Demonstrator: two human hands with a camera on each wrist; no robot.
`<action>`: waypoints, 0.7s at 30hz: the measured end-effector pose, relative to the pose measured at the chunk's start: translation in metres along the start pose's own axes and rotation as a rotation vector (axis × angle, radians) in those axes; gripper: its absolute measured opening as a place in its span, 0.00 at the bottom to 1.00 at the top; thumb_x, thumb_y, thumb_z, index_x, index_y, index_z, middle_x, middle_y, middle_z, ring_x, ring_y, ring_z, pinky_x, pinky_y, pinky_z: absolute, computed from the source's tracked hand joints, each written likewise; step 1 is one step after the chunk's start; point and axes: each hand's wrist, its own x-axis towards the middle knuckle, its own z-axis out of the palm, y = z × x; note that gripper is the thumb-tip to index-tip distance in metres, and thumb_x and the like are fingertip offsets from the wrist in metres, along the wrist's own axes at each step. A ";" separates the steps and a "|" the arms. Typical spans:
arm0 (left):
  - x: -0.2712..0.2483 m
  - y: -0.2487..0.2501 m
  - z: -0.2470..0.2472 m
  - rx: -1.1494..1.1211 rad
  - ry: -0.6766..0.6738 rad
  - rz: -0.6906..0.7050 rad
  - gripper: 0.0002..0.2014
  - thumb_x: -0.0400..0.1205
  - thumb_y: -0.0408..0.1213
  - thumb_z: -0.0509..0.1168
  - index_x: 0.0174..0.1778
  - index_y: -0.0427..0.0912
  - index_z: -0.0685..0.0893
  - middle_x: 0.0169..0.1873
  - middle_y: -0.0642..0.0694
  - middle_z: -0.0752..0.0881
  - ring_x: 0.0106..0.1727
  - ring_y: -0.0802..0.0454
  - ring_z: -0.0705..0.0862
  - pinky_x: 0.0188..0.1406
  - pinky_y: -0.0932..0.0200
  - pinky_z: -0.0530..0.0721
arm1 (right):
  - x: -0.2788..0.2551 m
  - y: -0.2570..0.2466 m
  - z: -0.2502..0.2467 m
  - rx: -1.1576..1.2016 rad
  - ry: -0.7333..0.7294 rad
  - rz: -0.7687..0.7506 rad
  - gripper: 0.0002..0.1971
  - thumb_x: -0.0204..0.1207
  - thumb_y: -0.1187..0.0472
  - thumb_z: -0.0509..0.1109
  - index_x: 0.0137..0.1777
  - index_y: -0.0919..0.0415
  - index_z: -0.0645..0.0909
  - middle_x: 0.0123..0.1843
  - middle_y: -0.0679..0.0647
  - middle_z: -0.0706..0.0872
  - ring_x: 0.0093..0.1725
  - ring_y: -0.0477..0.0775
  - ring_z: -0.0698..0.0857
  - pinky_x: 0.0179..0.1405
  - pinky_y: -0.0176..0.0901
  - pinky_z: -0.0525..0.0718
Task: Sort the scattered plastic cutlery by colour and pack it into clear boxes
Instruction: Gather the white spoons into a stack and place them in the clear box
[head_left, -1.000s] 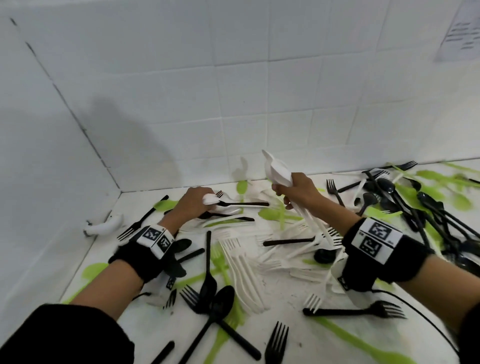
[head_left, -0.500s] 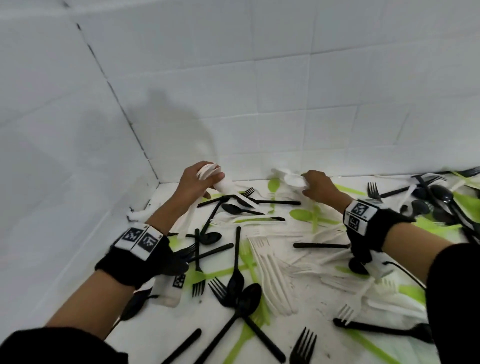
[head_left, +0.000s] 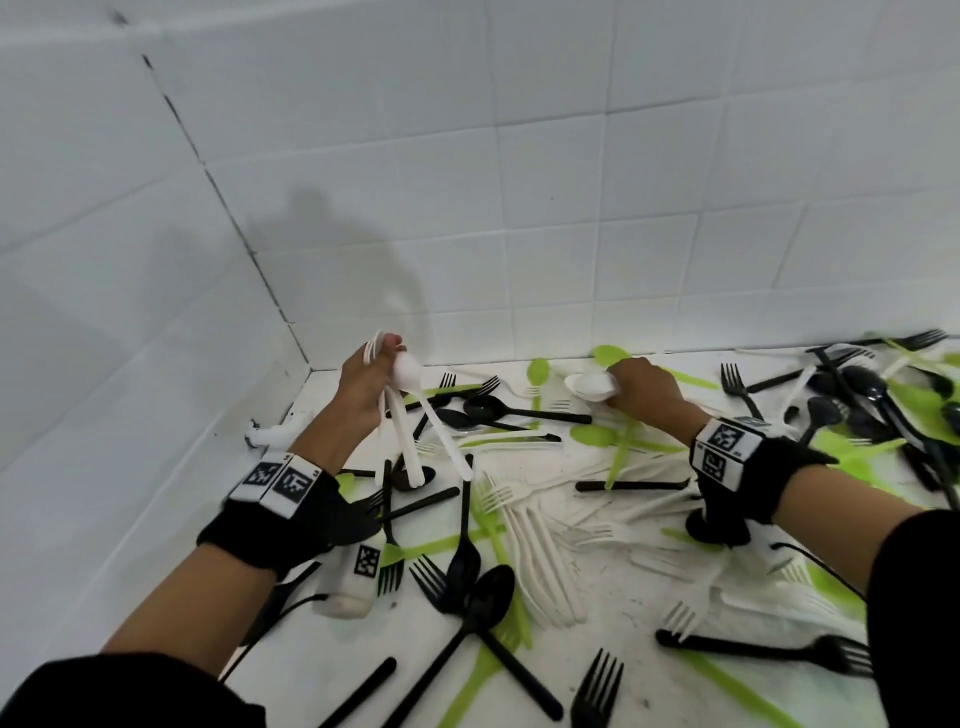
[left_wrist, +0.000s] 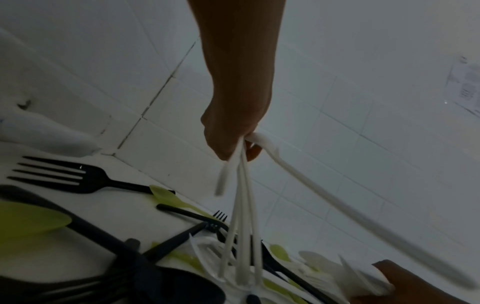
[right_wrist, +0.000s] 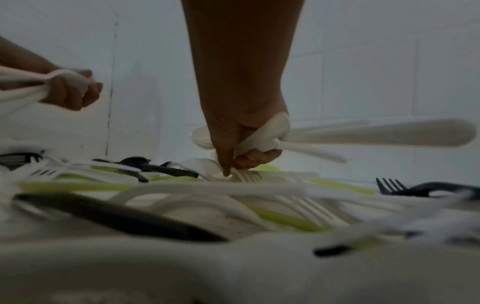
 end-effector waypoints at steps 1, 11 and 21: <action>0.001 -0.001 0.000 -0.014 0.017 -0.015 0.08 0.84 0.43 0.61 0.40 0.46 0.80 0.39 0.51 0.82 0.40 0.56 0.80 0.36 0.62 0.81 | -0.001 0.000 -0.002 0.061 0.003 0.018 0.17 0.73 0.55 0.73 0.58 0.65 0.81 0.59 0.62 0.83 0.61 0.63 0.81 0.50 0.46 0.76; -0.007 -0.017 0.038 -0.058 -0.097 -0.180 0.11 0.80 0.46 0.66 0.39 0.41 0.81 0.25 0.54 0.86 0.28 0.60 0.85 0.28 0.66 0.84 | -0.031 -0.007 -0.053 1.058 0.206 0.091 0.13 0.72 0.63 0.75 0.31 0.62 0.75 0.13 0.45 0.72 0.15 0.42 0.71 0.14 0.32 0.68; -0.040 -0.027 0.092 -0.018 -0.278 -0.306 0.14 0.83 0.46 0.60 0.41 0.39 0.82 0.28 0.44 0.84 0.21 0.56 0.85 0.18 0.59 0.85 | -0.072 0.011 -0.083 1.512 0.156 0.144 0.06 0.76 0.62 0.70 0.40 0.64 0.80 0.24 0.46 0.81 0.20 0.44 0.69 0.15 0.31 0.68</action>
